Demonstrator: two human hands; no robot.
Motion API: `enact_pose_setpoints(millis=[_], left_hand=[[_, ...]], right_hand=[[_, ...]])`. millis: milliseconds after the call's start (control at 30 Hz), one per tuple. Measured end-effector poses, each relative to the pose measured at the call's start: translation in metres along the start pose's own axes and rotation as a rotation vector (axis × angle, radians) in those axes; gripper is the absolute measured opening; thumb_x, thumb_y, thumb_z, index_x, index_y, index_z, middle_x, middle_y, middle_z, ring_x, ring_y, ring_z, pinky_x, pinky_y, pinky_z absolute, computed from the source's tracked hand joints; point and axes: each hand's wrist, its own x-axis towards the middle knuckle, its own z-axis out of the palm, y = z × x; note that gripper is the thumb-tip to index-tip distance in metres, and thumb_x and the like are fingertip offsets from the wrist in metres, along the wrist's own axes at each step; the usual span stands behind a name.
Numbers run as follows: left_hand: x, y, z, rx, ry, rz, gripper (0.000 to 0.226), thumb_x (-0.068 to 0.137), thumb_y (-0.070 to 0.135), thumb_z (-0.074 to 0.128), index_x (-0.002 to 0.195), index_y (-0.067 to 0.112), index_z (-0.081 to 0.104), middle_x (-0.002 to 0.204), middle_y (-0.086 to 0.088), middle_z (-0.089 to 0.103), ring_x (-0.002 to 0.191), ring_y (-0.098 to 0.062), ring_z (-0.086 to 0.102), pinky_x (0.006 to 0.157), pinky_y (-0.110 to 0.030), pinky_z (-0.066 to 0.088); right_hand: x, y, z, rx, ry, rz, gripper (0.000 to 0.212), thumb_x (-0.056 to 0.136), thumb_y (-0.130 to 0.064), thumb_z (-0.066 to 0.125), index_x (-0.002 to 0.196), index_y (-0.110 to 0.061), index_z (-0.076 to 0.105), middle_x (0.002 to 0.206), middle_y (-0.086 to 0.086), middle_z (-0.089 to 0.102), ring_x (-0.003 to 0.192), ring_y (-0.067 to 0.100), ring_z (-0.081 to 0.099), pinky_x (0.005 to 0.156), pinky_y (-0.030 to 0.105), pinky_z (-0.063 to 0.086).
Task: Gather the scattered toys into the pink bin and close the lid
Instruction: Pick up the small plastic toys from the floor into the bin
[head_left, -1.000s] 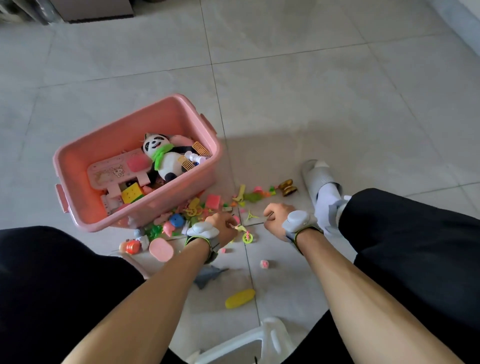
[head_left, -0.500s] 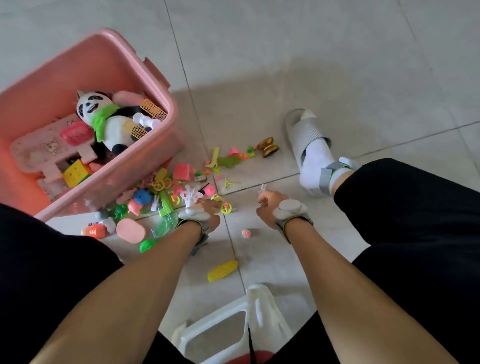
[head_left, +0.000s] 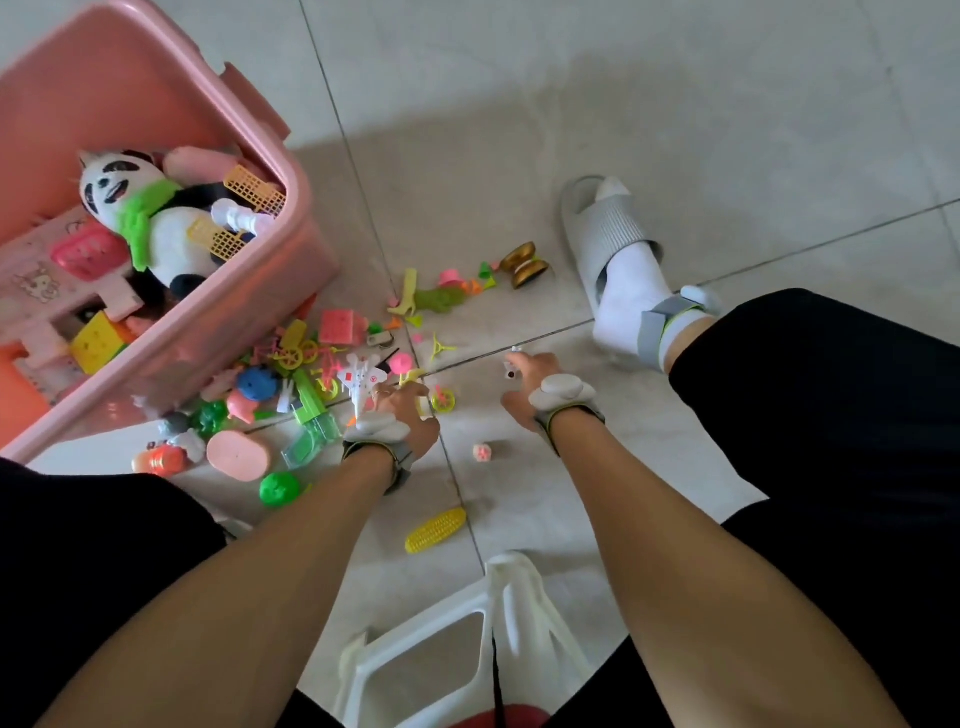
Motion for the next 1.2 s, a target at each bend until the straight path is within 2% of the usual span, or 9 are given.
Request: enact_pose_setpoints(millis=[167,333,433,567,633,800,967,1100,1200], left_hand=[[-0.017,0.002,-0.006,-0.085,0.043,0.005,0.061,0.070,0.045,0.056,0.128,0.027,0.055,0.126,-0.014,0.050,0.118,-0.031,0.048,0.097,-0.039,0.044],[-0.026,0.001,-0.001,-0.168,0.067,-0.018,0.054,0.067,0.044,0.061,0.120,0.032,0.060,0.114,-0.002,0.041,0.099,-0.028,0.061,0.089,-0.043,0.052],[-0.026,-0.003,0.002,-0.199,0.084,-0.025,0.049,0.065,0.040,0.066,0.114,0.035,0.062,0.113,-0.002,0.043,0.091,-0.026,0.064,0.087,-0.042,0.053],[-0.027,0.001,0.003,-0.132,0.057,-0.030,0.042,0.071,0.044,0.064,0.113,0.042,0.060,0.122,-0.002,0.052,0.100,-0.023,0.061,0.092,-0.040,0.051],[-0.025,-0.007,0.009,-0.199,0.130,-0.049,0.039,0.063,0.052,0.056,0.102,0.052,0.056,0.115,-0.003,0.053,0.083,-0.020,0.066,0.081,-0.040,0.056],[-0.027,-0.007,0.001,-0.211,0.145,0.008,0.025,0.083,0.020,0.062,0.103,0.034,0.068,0.109,-0.001,0.053,0.079,-0.014,0.060,0.075,-0.024,0.047],[-0.015,-0.010,0.001,-0.356,0.140,-0.068,0.020,0.082,0.015,0.065,0.097,0.027,0.067,0.095,0.004,0.061,0.073,-0.011,0.055,0.055,-0.014,0.036],[-0.014,-0.014,0.003,-0.416,0.117,-0.054,0.026,0.079,0.010,0.063,0.094,0.030,0.063,0.092,0.007,0.058,0.075,-0.011,0.054,0.058,-0.016,0.039],[-0.010,-0.017,0.005,-0.556,0.072,-0.120,0.028,0.080,0.005,0.060,0.094,0.029,0.061,0.097,0.001,0.061,0.075,-0.016,0.059,0.063,-0.025,0.046]], right_hand=[[0.024,-0.008,0.006,-0.158,-0.060,-0.025,0.065,0.076,-0.027,0.056,0.139,-0.028,0.040,0.138,0.013,0.033,0.125,0.035,0.041,0.104,0.039,0.043],[0.026,-0.022,0.012,-0.177,-0.090,0.001,0.056,0.081,-0.031,0.041,0.135,-0.017,0.045,0.144,0.015,0.031,0.130,0.036,0.037,0.109,0.037,0.036],[0.028,-0.025,0.018,-0.189,-0.109,-0.010,0.050,0.091,-0.026,0.044,0.140,-0.017,0.038,0.152,0.015,0.018,0.138,0.035,0.028,0.112,0.039,0.030],[0.031,-0.023,0.027,-0.191,-0.062,-0.020,0.043,0.089,-0.016,0.045,0.132,-0.017,0.046,0.144,0.015,0.024,0.134,0.035,0.034,0.107,0.035,0.033],[0.034,-0.025,0.030,-0.165,-0.064,-0.018,0.041,0.088,-0.011,0.047,0.128,-0.016,0.050,0.140,0.015,0.026,0.128,0.036,0.039,0.106,0.032,0.034],[0.036,-0.036,0.033,-0.091,-0.101,0.010,0.036,0.093,-0.011,0.047,0.129,-0.009,0.052,0.141,0.013,0.034,0.131,0.030,0.039,0.103,0.027,0.037],[0.031,-0.039,0.037,-0.058,-0.032,0.018,0.034,0.087,-0.011,0.048,0.120,-0.010,0.055,0.130,0.013,0.045,0.125,0.028,0.043,0.098,0.035,0.043],[0.028,-0.037,0.035,0.149,0.007,0.072,0.024,0.083,-0.008,0.053,0.104,-0.016,0.061,0.119,0.009,0.057,0.112,0.026,0.052,0.086,0.030,0.046],[0.019,-0.030,0.034,0.300,0.029,0.092,0.013,0.082,-0.012,0.055,0.093,-0.021,0.054,0.109,0.005,0.061,0.097,0.027,0.060,0.080,0.030,0.049]])
